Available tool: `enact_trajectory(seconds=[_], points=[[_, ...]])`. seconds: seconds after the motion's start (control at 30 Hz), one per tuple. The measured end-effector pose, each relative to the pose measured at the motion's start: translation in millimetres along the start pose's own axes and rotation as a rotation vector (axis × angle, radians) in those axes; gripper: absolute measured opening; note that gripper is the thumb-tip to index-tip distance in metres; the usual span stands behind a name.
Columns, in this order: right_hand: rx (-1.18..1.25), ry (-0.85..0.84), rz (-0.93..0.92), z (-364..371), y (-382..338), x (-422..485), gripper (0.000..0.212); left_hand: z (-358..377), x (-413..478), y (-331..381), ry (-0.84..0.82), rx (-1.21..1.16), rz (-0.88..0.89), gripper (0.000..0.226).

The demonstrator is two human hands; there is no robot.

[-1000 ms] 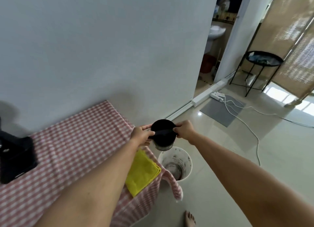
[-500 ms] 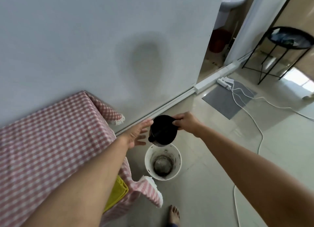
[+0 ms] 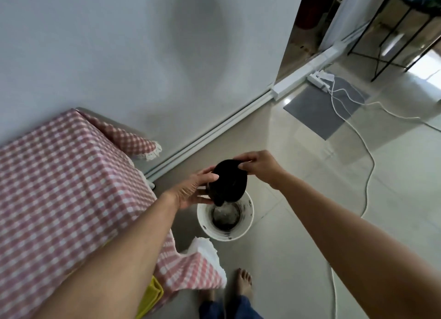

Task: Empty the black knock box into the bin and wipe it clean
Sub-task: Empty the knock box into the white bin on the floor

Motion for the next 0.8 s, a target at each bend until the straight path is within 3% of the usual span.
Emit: enact_trajectory(seconds=[0.23, 0.4, 0.67, 0.8], points=[[0.047, 0.096, 0.11, 14.6, 94.4, 56.3, 0.027, -23.3, 70.9, -51.5, 0.121, -0.043, -0.09, 0.078], [0.066, 0.134, 0.196, 24.0, 167.4, 89.1, 0.031, -30.8, 125.6, -94.0, 0.159, -0.05, -0.154, 0.043], [0.127, 0.155, 0.293, 45.1, 280.4, 128.9, 0.035, -45.9, 204.0, -177.7, 0.232, -0.096, -0.222, 0.062], [0.018, 0.159, 0.299, 52.2, 329.2, 139.7, 0.037, -50.5, 234.2, -207.0, 0.29, -0.126, -0.225, 0.069]])
Point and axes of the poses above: each hand's wrist, its own x-axis towards the middle knuckle, its own z-axis out of the palm, y = z × x, the point moved 3 cm from there along x, towards the middle knuckle, and after that the axes turned 9 degrees about -y, right-handed, at the moved point
